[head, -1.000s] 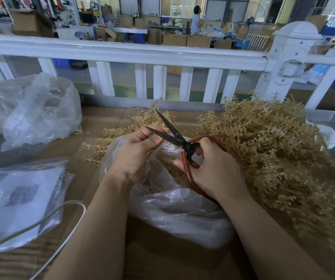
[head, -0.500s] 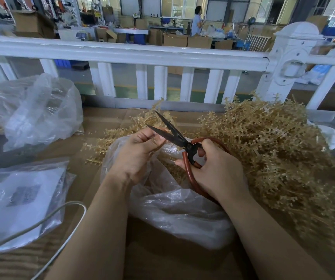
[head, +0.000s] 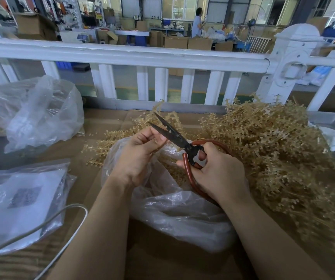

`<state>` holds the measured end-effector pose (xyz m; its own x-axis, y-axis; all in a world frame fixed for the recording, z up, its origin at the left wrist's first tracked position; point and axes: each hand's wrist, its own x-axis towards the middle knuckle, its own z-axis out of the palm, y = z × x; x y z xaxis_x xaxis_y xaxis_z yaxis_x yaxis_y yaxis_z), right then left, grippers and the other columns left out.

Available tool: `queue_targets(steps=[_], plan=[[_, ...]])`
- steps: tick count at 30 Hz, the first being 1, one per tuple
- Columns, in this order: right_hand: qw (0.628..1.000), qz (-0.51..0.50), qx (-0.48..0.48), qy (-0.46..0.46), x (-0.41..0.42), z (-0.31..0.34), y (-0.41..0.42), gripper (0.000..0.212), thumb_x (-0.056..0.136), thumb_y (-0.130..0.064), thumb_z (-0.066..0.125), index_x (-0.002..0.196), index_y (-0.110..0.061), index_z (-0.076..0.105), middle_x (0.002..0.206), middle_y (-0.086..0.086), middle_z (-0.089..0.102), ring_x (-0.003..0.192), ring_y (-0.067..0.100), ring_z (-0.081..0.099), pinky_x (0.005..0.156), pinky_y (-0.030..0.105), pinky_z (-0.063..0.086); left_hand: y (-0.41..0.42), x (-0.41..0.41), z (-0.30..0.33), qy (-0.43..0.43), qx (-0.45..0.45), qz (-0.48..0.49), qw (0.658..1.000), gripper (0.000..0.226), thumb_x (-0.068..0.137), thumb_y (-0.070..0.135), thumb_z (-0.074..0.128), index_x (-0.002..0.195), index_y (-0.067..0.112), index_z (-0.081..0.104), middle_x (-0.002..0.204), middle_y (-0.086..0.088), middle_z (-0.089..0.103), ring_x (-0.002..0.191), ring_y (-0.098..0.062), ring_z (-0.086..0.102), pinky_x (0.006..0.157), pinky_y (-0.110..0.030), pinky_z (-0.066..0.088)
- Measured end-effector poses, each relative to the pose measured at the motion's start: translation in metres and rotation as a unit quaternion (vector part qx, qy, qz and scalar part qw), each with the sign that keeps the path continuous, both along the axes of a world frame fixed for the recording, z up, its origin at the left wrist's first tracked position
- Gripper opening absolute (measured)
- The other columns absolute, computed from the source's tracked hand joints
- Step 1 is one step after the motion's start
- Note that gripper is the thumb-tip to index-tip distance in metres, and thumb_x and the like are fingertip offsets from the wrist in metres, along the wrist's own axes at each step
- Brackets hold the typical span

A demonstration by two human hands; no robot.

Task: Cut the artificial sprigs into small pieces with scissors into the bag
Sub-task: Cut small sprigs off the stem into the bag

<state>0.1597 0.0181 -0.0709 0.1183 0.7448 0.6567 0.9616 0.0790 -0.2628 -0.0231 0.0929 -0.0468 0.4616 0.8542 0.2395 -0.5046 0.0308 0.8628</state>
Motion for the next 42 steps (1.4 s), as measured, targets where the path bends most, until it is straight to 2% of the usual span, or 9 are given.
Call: queue_targets(steps=[2,5,9,13,20,23,27,33,42], plan=[[1.0,0.005,-0.002,0.004,0.0005,0.0,-0.0005,0.058,0.081,-0.092,0.036,0.073,-0.035,0.029,0.052,-0.022,0.033,0.043,-0.003,0.034,0.044,0.011,0.021,0.0006,-0.0002,0.0001,0.005,0.0,0.015,1.0,0.039,0.087,0.002,0.058,0.119,-0.018,0.048,0.103,-0.023,0.057,0.093,-0.031,0.058,0.078,-0.036,0.059],[1.0,0.006,-0.005,0.001,0.0016,-0.0013,0.0008,0.058,0.081,-0.092,0.035,0.075,-0.035,0.033,0.053,-0.02,0.041,0.044,-0.002,0.038,0.044,0.011,0.022,-0.0004,0.0011,-0.0003,0.031,0.018,0.022,0.999,0.028,0.088,0.0,0.056,0.113,-0.012,0.054,0.094,-0.015,0.064,0.084,-0.021,0.066,0.071,-0.033,0.06],[1.0,0.006,-0.017,0.0,0.003,-0.0039,0.0038,0.063,0.078,-0.095,0.028,0.08,-0.033,0.038,0.06,-0.018,0.052,0.051,0.001,0.051,0.045,0.02,0.042,-0.0028,0.0042,0.0012,0.085,0.054,0.047,0.994,0.013,0.091,-0.01,0.05,0.1,-0.006,0.059,0.097,-0.015,0.064,0.089,-0.018,0.065,0.084,-0.029,0.057],[1.0,0.006,-0.02,0.0,0.0037,-0.0059,0.0045,0.062,0.078,-0.096,0.03,0.079,-0.035,0.035,0.059,-0.018,0.051,0.051,0.002,0.052,0.045,0.022,0.044,-0.0034,0.0047,0.0006,0.093,0.061,0.056,0.992,0.019,0.091,-0.011,0.05,0.109,-0.014,0.056,0.099,-0.019,0.062,0.086,-0.016,0.065,0.082,-0.025,0.057],[0.999,0.013,-0.028,0.016,0.0047,-0.0054,0.0054,0.063,0.078,-0.096,0.031,0.077,-0.034,0.036,0.058,-0.016,0.051,0.049,0.0,0.053,0.047,0.026,0.05,-0.0034,0.0034,0.0009,0.048,0.049,0.052,0.996,0.017,0.09,0.002,0.055,0.106,0.001,0.059,0.094,-0.015,0.065,0.091,-0.026,0.062,0.094,-0.038,0.05],[0.999,0.015,-0.032,0.022,0.0044,-0.0051,0.0049,0.063,0.077,-0.097,0.03,0.077,-0.034,0.036,0.059,-0.016,0.052,0.05,0.0,0.053,0.048,0.026,0.051,-0.0025,0.0044,-0.0014,0.058,0.078,0.067,0.993,0.016,0.095,-0.003,0.051,0.103,0.006,0.062,0.079,-0.003,0.068,0.081,-0.016,0.065,0.091,-0.033,0.053],[0.999,0.016,-0.036,0.02,0.0036,-0.0051,0.0058,0.066,0.076,-0.098,0.028,0.079,-0.033,0.041,0.063,-0.018,0.054,0.053,0.0,0.055,0.048,0.023,0.048,-0.0016,0.0034,-0.0025,0.059,0.085,0.076,0.992,0.015,0.091,0.003,0.056,0.104,0.002,0.063,0.095,-0.016,0.069,0.09,-0.022,0.068,0.085,-0.03,0.056],[0.999,0.021,-0.041,0.022,0.0033,-0.0049,0.0048,0.067,0.075,-0.098,0.029,0.082,-0.033,0.045,0.066,-0.02,0.055,0.054,0.001,0.053,0.047,0.019,0.04,-0.0043,0.0051,-0.0003,0.066,0.085,0.077,0.991,0.018,0.096,-0.008,0.046,0.098,0.001,0.061,0.083,0.003,0.075,0.082,-0.008,0.071,0.073,-0.018,0.055],[0.998,0.023,-0.05,0.031,0.0031,-0.004,0.0039,0.075,0.074,-0.1,0.025,0.091,-0.032,0.053,0.073,-0.018,0.062,0.061,0.005,0.062,0.054,0.024,0.051,-0.0051,0.003,0.0016,0.061,0.113,0.071,0.989,0.019,0.096,-0.01,0.043,0.098,0.001,0.058,0.081,0.006,0.073,0.081,-0.007,0.07,0.076,-0.02,0.055]])
